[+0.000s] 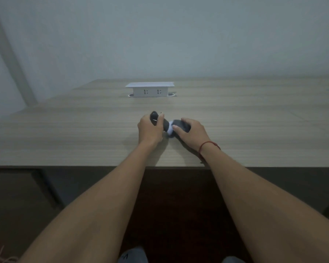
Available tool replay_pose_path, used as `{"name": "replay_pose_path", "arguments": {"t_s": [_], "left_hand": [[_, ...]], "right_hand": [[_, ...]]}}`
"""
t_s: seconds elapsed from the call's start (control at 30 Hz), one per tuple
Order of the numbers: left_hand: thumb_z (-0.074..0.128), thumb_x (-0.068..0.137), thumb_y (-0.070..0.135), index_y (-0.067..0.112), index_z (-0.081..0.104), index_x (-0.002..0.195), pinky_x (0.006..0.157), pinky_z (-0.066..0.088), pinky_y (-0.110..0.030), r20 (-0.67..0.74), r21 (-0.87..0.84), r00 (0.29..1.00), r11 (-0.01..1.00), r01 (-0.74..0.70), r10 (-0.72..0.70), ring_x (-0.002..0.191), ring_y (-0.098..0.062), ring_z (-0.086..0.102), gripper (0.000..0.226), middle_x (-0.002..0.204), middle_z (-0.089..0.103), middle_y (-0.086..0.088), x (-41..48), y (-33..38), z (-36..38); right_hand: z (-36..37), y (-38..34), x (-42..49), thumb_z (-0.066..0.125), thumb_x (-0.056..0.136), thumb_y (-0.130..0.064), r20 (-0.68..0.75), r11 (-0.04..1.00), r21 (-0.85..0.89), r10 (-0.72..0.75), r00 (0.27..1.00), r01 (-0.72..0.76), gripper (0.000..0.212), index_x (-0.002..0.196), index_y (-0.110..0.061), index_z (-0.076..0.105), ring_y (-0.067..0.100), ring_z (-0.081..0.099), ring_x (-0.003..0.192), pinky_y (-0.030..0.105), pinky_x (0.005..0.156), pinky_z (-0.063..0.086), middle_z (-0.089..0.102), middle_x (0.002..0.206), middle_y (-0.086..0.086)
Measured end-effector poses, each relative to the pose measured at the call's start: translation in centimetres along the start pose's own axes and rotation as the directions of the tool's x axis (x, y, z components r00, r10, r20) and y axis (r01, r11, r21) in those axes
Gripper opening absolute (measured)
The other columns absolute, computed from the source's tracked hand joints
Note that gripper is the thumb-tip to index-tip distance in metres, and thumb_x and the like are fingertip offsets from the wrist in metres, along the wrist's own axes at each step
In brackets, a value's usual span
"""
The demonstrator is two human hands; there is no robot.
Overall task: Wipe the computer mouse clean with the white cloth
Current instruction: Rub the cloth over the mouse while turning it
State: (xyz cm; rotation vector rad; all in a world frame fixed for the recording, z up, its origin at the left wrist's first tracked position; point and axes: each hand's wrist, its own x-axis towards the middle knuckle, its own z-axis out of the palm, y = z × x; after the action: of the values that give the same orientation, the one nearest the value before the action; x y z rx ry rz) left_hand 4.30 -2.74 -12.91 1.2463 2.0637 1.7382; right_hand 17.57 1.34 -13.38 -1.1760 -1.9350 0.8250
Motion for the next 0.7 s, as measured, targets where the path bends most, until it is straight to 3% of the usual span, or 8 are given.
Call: {"name": "replay_pose_path", "arguments": {"t_s": [0.07, 0.23, 0.33, 0.4, 0.47, 0.53, 0.6, 0.7], "left_hand": [[0.059, 0.092, 0.035, 0.002, 0.066, 0.094, 0.069, 0.044, -0.027, 0.045, 0.054, 0.999, 0.998, -0.031, 0.028, 0.086, -0.024, 0.064, 0.034, 0.091, 0.066, -0.011, -0.1, 0.0, 0.1], [0.061, 0.092, 0.029, 0.0, 0.065, 0.094, 0.07, 0.041, -0.028, 0.004, 0.104, 1.0, 0.994, -0.021, 0.021, 0.087, -0.026, 0.062, 0.03, 0.098, 0.067, -0.016, 0.0, 1.4, 0.5], [0.062, 0.091, 0.032, 0.001, 0.067, 0.093, 0.069, 0.044, -0.027, 0.108, 0.092, 0.994, 0.996, -0.02, 0.01, 0.083, -0.023, 0.063, 0.031, 0.092, 0.068, -0.011, 0.1, 1.8, 0.3], [0.063, 0.091, 0.031, 0.003, 0.067, 0.091, 0.064, 0.041, -0.024, 0.163, 0.144, 0.986, 0.989, -0.042, 0.018, 0.076, -0.019, 0.058, 0.029, 0.085, 0.064, -0.007, 0.4, 1.9, -0.4], [0.065, 0.091, 0.028, 0.006, 0.066, 0.086, 0.057, 0.037, -0.019, 0.139, 0.185, 0.989, 0.98, -0.074, 0.049, 0.073, -0.017, 0.055, 0.023, 0.084, 0.062, -0.008, 0.9, 1.7, -0.7], [0.066, 0.09, 0.027, 0.008, 0.064, 0.083, 0.061, 0.039, -0.023, 0.091, 0.176, 0.993, 0.98, -0.089, 0.074, 0.076, -0.02, 0.057, 0.02, 0.087, 0.063, -0.009, 0.9, 1.4, -0.4], [0.065, 0.09, 0.027, 0.007, 0.065, 0.091, 0.07, 0.04, -0.027, 0.081, 0.157, 0.993, 0.983, -0.093, 0.081, 0.083, -0.021, 0.058, 0.02, 0.09, 0.061, -0.007, 0.7, 1.1, 0.1], [0.061, 0.093, 0.025, 0.004, 0.064, 0.102, 0.072, 0.039, -0.027, 0.073, 0.162, 0.995, 0.984, -0.075, 0.064, 0.086, -0.018, 0.053, 0.024, 0.095, 0.059, -0.007, 0.6, 1.1, 0.2]], "right_hand": [[0.1, -0.2, 0.1, 0.059, 0.092, -0.033, -0.014, 1.0, -0.01, 0.005, 1.0, -0.006, 0.058, 0.142, -0.009, 0.043, 0.024, 0.046, 0.131, 0.033, 0.106, 0.036, 0.049, 0.145, 0.01], [0.3, -0.1, 0.0, 0.058, 0.094, -0.03, -0.001, 1.0, -0.01, -0.011, 1.0, 0.011, 0.055, 0.141, -0.008, 0.042, 0.023, 0.046, 0.131, 0.024, 0.094, 0.031, 0.049, 0.144, 0.009], [0.3, 0.0, 0.3, 0.057, 0.093, -0.028, -0.028, 1.0, 0.028, 0.014, 1.0, -0.013, 0.056, 0.143, -0.009, 0.04, 0.024, 0.044, 0.132, 0.03, 0.104, 0.035, 0.047, 0.146, 0.01], [0.4, 0.2, 0.4, 0.061, 0.09, -0.03, -0.029, 0.999, 0.039, 0.015, 0.999, -0.013, 0.058, 0.141, -0.011, 0.041, 0.023, 0.046, 0.129, 0.034, 0.103, 0.039, 0.048, 0.144, 0.008], [0.5, 0.2, 0.2, 0.07, 0.082, -0.035, -0.002, 0.999, 0.033, 0.012, 1.0, -0.012, 0.064, 0.137, -0.015, 0.045, 0.018, 0.049, 0.117, 0.031, 0.094, 0.043, 0.051, 0.138, 0.004], [0.4, 0.1, -0.1, 0.08, 0.072, -0.039, 0.018, 0.999, 0.053, 0.009, 1.0, -0.01, 0.072, 0.133, -0.018, 0.047, 0.012, 0.047, 0.109, 0.028, 0.087, 0.044, 0.052, 0.133, 0.001], [0.0, 0.2, -0.1, 0.083, 0.069, -0.032, 0.022, 0.995, 0.101, 0.024, 0.999, -0.026, 0.072, 0.13, -0.017, 0.048, 0.012, 0.048, 0.106, 0.02, 0.077, 0.044, 0.053, 0.131, 0.001], [-0.3, 0.0, -0.2, 0.08, 0.073, -0.02, 0.038, 0.981, 0.187, 0.04, 0.998, -0.047, 0.067, 0.131, -0.014, 0.047, 0.014, 0.049, 0.103, 0.006, 0.05, 0.042, 0.05, 0.121, 0.0]]}}
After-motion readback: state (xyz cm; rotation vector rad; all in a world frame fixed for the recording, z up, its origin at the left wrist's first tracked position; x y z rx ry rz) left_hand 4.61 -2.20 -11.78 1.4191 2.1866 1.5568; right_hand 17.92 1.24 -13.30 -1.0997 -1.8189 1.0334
